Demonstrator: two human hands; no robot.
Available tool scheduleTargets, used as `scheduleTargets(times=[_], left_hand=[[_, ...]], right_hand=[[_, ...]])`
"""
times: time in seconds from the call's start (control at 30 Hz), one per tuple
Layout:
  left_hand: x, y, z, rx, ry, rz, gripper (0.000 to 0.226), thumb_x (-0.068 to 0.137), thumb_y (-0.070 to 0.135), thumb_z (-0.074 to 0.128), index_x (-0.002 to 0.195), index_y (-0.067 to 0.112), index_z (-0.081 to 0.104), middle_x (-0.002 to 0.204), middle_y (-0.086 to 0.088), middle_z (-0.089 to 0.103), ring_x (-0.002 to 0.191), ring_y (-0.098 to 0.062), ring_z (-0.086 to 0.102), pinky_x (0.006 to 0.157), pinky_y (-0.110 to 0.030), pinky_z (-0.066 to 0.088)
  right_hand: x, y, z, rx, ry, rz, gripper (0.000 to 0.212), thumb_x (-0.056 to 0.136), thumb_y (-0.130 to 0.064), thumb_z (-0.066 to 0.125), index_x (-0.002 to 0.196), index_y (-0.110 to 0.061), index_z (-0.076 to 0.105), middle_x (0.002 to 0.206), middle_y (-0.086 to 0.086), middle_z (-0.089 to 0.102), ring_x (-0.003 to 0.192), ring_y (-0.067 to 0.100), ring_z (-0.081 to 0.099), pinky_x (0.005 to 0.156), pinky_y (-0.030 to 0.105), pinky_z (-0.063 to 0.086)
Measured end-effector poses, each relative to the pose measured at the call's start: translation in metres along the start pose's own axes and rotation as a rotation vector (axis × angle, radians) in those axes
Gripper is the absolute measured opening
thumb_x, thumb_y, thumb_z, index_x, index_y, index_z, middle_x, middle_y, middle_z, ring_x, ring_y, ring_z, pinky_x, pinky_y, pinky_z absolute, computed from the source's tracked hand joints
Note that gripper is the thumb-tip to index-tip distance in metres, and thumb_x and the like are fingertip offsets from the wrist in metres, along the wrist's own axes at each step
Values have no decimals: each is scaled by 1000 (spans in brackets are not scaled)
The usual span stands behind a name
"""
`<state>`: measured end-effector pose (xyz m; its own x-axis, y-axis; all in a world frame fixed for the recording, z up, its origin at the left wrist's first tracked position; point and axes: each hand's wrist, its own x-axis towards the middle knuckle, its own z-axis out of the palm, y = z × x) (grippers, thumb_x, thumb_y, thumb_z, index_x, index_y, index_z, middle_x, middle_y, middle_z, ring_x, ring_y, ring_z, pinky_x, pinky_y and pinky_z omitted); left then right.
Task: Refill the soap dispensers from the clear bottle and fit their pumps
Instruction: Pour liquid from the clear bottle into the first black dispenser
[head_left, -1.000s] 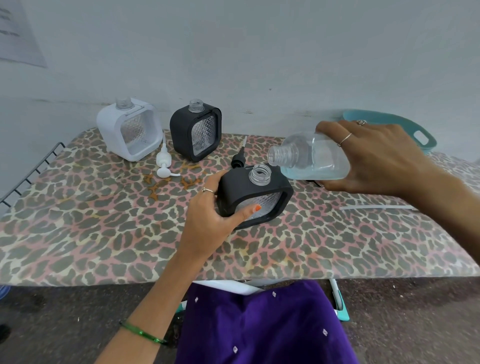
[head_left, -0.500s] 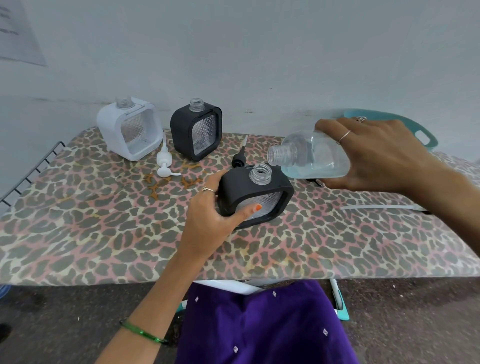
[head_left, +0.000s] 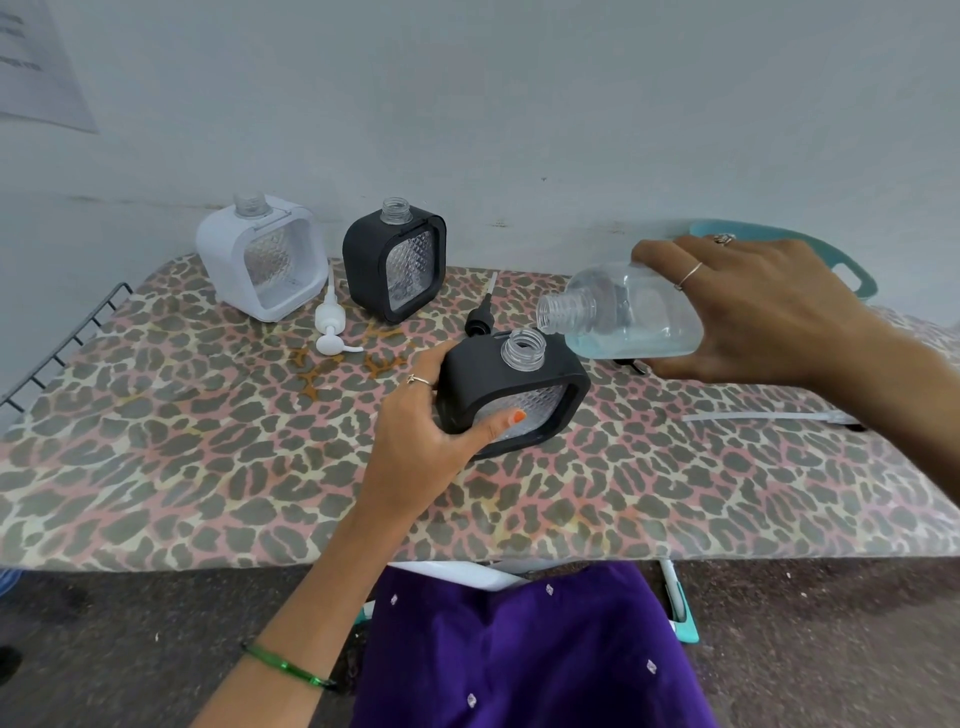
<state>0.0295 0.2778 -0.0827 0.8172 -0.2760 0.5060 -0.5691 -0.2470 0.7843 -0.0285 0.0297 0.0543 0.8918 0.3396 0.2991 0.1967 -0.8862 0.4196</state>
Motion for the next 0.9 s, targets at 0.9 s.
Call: scheduleTargets(times=[0.9], left_hand=[[0,1,1,-5,-6,-19,69,68,42,76,123,6,53,99,10,60,88,20,54,73,-1,42]], right_hand=[[2,1,-2,-36,-25,-16,83,62,-60,75,124,-18,39,92,11,66,72,34,65,48,29,40]])
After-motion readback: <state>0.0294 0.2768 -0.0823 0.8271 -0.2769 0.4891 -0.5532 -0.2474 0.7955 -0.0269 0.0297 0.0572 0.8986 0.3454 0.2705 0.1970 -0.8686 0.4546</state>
